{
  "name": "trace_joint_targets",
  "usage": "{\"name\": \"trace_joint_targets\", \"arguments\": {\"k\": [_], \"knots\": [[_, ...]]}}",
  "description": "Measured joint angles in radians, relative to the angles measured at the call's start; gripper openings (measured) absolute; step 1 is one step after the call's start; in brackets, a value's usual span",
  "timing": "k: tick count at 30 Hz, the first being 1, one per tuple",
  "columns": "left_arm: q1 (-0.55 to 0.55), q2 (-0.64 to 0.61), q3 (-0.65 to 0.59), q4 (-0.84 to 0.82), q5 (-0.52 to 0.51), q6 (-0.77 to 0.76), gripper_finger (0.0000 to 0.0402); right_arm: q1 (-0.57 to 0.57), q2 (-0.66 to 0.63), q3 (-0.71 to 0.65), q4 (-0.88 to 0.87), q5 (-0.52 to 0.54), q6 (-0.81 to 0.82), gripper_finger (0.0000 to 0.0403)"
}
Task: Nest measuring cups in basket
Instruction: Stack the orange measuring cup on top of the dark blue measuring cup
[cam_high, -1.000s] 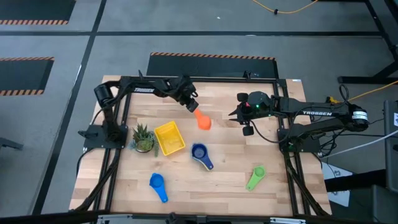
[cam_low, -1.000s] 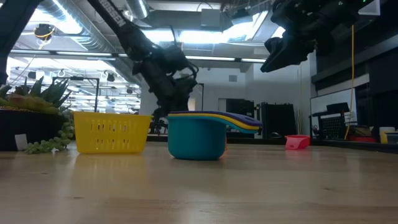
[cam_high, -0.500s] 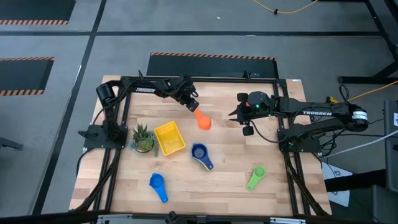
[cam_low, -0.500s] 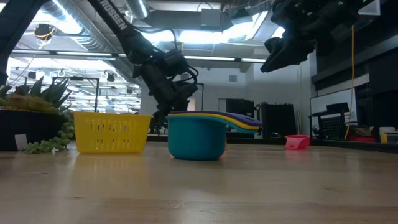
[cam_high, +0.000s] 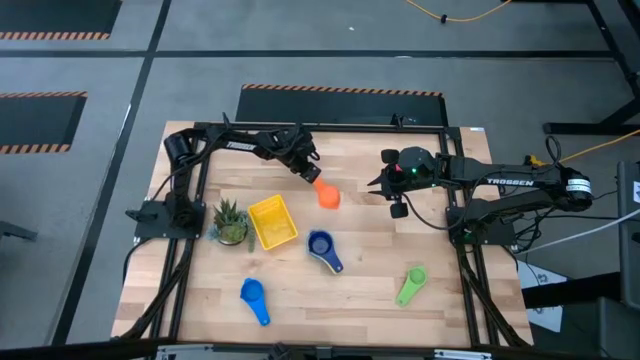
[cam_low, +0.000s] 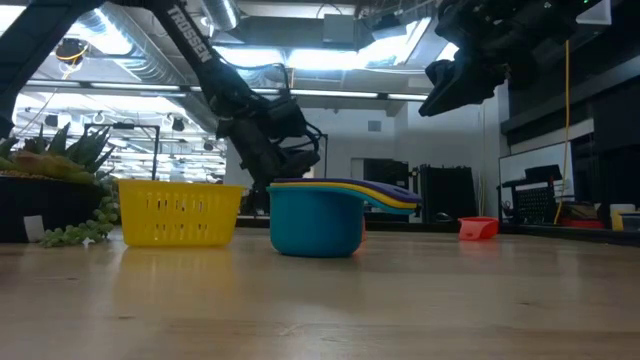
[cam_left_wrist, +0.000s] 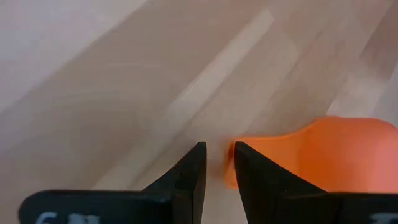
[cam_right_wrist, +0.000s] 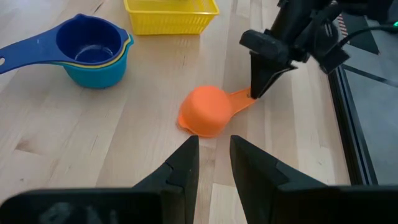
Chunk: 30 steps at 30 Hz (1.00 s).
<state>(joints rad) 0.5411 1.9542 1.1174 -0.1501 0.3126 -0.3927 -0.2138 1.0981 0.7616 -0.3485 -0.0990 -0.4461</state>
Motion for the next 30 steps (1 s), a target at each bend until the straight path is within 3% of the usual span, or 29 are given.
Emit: {"name": "trace_joint_targets", "arguments": {"k": [8, 21, 30], "knots": [[-0.015, 0.027, 0.002, 0.018, 0.039, -0.001, 0.0076, 0.0, 0.0, 0.0, 0.0, 0.0, 0.0, 0.0096], [-0.015, 0.035, -0.002, 0.029, 0.236, -0.028, 0.0073, 0.0, 0.0, 0.0, 0.0, 0.0, 0.0, 0.0096], [-0.02, 0.034, -0.002, 0.034, 0.263, -0.028, 0.0019, 0.0, 0.0, 0.0, 0.0, 0.0, 0.0, 0.0096]]}}
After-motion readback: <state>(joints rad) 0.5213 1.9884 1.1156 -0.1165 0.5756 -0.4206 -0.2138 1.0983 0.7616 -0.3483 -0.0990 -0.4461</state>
